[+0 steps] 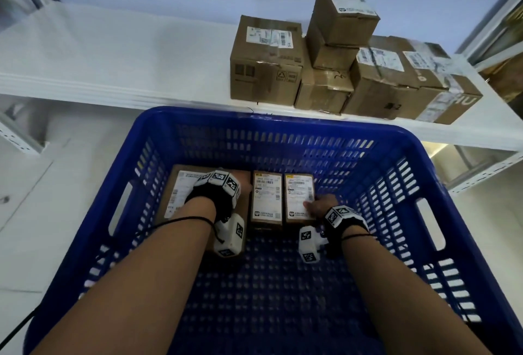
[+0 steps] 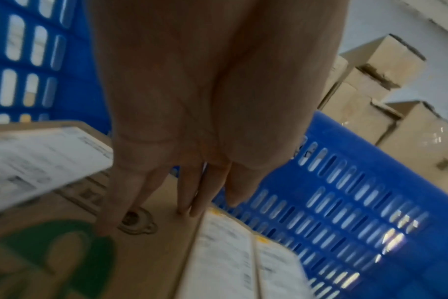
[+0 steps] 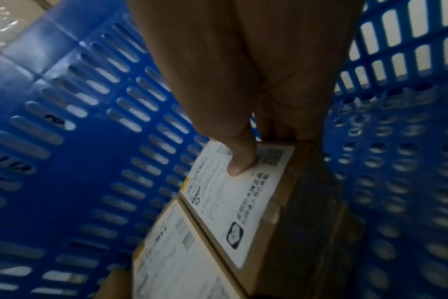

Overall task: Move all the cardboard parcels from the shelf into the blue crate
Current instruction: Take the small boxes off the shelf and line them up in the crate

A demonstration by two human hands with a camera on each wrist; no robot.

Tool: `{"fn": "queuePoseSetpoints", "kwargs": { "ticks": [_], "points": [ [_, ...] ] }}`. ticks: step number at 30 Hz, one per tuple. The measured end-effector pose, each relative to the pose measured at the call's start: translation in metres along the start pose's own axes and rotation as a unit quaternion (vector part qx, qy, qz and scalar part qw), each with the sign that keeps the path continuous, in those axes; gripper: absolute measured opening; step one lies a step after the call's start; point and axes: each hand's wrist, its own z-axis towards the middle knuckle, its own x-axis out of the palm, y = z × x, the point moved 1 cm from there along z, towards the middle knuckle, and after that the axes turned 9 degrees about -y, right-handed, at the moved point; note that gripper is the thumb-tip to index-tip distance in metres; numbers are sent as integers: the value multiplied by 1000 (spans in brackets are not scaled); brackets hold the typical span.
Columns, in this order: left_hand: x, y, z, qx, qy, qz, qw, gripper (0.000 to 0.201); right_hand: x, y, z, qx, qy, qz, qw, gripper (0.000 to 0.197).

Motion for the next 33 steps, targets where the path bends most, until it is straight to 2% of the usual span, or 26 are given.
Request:
{"fn": "queuePoseSetpoints", "kwargs": {
  "ticks": [2,3,4,5,6,7,9,11,12,14,17,22,27,31,33],
  "points": [
    [40,0,56,46,13,-29,998,46,2,10,-5,-13,17,-28,999,45],
    [28,-12,39,27,36,-29,999,57,2,13,-6,-16,21,-41,999,44],
    [17,-16,18,19,13,-13,1000,69,2,16,-7,-21,21,-38,999,44],
    [-18,-26,-32,18,34,-35,999,73,2,16,-7,-18,26,-30,999,44],
    [-17,-22,-31,8,24,-16,1000,66,4,14,-6,-15,27,-21,999,45],
    [-2,-12,-9,16,19,-27,999,53,4,13,-8,-14,32,-16,999,46],
    [-58,-26,-88,30,47,-19,998,31,5,11,-8,-16,46,-2,999,49],
    [-73,-28,-106,43,44,-45,997,30,3,12,-13,-22,58,7,998,51],
    [-78,-29,-113,38,62,-48,996,30,1,14,-17,-26,61,8,998,51],
    [-81,-22,-113,12,53,-63,997,26,-6,20,-23,-13,55,-17,998,54],
    [-83,-10,-91,-2,23,-78,997,25,-22,39,-30,-28,3,-19,999,55],
    [-147,-38,-138,15,-35,-137,990,35,-70,85,-47,-124,-115,-2,986,45],
    [-191,-46,-154,28,-80,-175,981,25,-135,129,-84,-157,-211,-34,964,38],
    [-232,-50,-171,47,-145,-181,972,23,-178,162,-111,-196,-304,-19,932,33],
    [-251,-49,-176,39,-165,-197,966,24,-199,185,-117,-219,-378,-11,899,45]
  ]
}}
